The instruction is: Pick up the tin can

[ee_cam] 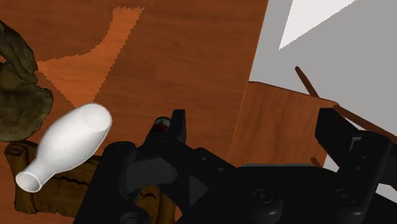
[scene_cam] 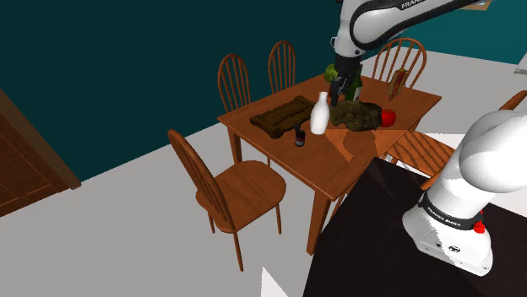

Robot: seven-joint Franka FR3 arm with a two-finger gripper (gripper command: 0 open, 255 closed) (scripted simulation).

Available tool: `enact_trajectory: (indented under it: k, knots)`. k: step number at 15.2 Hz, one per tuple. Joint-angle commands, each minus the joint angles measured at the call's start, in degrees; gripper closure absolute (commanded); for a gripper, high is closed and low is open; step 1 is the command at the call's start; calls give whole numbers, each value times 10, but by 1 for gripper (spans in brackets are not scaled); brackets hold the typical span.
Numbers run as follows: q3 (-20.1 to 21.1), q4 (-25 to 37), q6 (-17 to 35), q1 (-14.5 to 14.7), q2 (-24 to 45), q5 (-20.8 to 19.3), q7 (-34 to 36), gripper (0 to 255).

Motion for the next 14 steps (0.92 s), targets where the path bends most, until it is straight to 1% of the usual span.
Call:
enact_trajectory:
  k: [1,7,10,14]
  knots:
    - [-13,0,47,-3,42,0,-10,0]
    - [-43,32,154,-6,171,22,-49,0]
    - [-54,59,199,-8,240,46,-75,0]
    - [-58,106,248,-17,332,89,-117,0]
